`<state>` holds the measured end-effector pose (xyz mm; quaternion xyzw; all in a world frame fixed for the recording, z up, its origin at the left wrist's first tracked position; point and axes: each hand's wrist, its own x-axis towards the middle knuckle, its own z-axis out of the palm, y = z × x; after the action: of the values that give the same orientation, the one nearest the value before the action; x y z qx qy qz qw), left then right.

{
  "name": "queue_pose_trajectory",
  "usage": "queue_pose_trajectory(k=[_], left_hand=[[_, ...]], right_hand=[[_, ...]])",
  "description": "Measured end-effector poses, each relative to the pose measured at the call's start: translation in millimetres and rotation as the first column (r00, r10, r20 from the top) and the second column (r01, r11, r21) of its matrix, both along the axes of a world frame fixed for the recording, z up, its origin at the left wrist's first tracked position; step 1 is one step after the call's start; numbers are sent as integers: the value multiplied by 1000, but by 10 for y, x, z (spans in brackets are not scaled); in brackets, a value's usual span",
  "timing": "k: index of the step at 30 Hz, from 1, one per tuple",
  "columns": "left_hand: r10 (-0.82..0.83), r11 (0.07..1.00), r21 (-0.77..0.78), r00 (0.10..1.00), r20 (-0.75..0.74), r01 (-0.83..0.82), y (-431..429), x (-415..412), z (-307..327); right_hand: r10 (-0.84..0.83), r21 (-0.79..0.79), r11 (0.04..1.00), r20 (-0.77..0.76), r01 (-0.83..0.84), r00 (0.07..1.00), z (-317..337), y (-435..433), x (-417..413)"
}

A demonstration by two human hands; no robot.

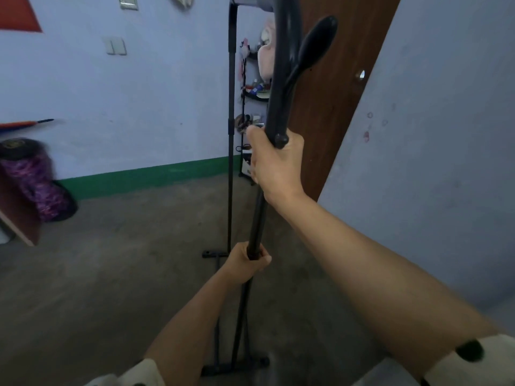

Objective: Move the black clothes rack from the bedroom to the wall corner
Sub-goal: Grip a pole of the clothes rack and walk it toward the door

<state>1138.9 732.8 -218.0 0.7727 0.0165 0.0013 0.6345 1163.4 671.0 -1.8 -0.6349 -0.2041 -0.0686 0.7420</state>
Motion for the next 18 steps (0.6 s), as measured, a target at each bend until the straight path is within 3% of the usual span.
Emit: queue_pose_trajectory(k=[18], left_hand=[[127, 992, -15, 992, -20, -127, -87, 1624, -58]], right_hand=[[81, -9, 997, -18, -81, 997, 3, -41, 1634]])
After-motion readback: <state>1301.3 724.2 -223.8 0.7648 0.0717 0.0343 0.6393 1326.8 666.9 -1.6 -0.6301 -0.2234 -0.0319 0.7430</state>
